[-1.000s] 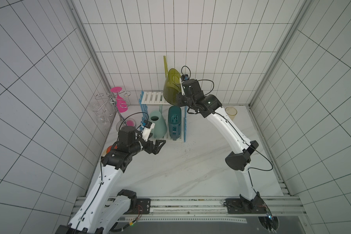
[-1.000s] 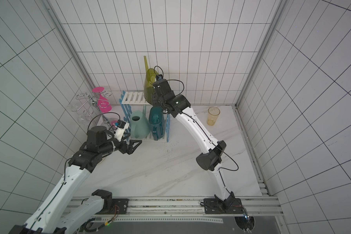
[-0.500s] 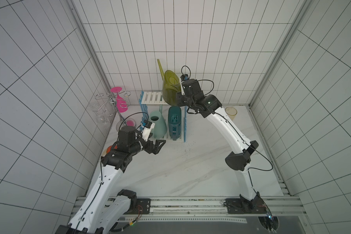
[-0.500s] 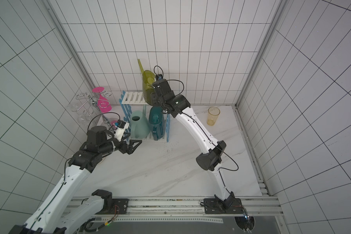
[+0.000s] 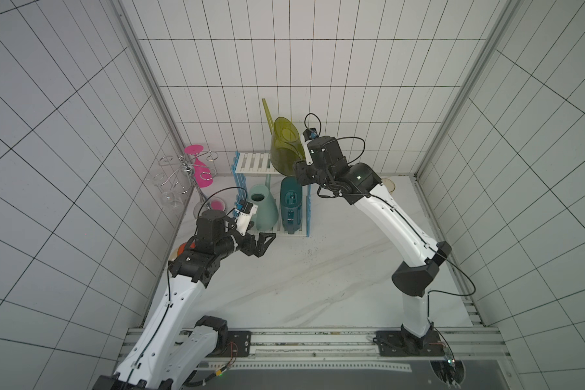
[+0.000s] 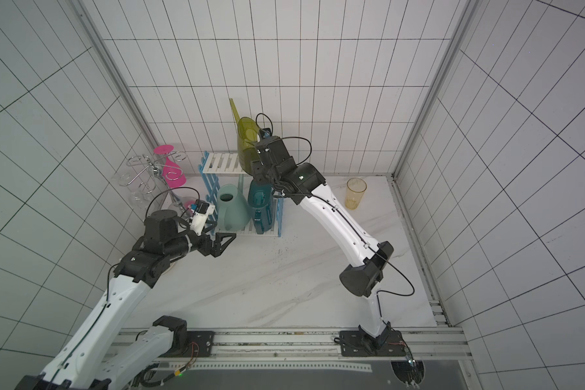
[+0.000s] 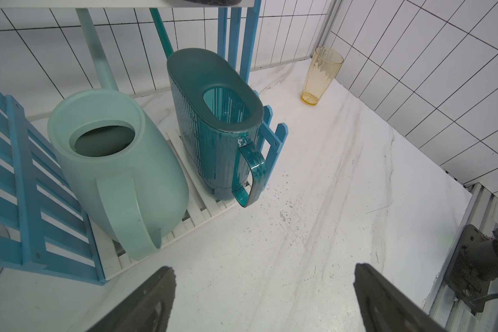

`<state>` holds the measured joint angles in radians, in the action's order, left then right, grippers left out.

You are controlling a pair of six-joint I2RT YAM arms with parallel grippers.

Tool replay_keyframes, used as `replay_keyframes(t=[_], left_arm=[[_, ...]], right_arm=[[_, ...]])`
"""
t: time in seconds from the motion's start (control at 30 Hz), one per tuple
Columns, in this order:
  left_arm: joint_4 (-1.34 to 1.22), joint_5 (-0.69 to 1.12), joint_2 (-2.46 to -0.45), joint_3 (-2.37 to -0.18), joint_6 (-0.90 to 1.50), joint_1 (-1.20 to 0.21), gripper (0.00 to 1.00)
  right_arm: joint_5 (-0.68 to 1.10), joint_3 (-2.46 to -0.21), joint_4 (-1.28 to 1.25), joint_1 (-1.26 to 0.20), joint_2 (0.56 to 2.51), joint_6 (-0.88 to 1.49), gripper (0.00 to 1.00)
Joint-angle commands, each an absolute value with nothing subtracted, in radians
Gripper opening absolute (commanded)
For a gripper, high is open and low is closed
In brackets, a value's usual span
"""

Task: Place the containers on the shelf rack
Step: 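Place the container on the shelf, then reset both arms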

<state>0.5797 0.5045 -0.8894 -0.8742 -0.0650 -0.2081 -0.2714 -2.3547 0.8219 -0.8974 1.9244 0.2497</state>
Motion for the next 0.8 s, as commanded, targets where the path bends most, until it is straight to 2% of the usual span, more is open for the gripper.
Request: replay_keyframes(t=[0.0,0.17,0.23,0.33,0.63,0.77], left_arm=[[0.568,0.497,-0.888,-0.877,-0.089,-0.204,0.99],[0.63,0.416,-0.904,-0.922,-0.163,-0.202,0.99],[0.646,0.383,-0.915,-0.931,-0.187,-0.191,0.98],[0.608,0.367,-0.933,-0.899,-0.205,-0.15,0.98],[0.147,0.338,-0.974,-0.584,-0.169,0.004,0.98],[-0.077,0.318,-1.042,-0.488,-0.131,0.031,0.98]], right_arm=[[-0.291,-2.253,0.769,-0.907,1.791,0.235,0.59],[-0.359,-1.94,0.68,-0.907,1.555,0.23,0.61],[-0.403,-1.794,0.645,-0.904,1.442,0.223,0.68],[-0.489,-1.553,0.609,-0.884,1.27,0.233,0.84],[-0.669,-0.928,0.555,-0.581,0.794,0.278,0.99],[-0.698,-0.735,0.432,-0.442,0.663,0.202,0.99]])
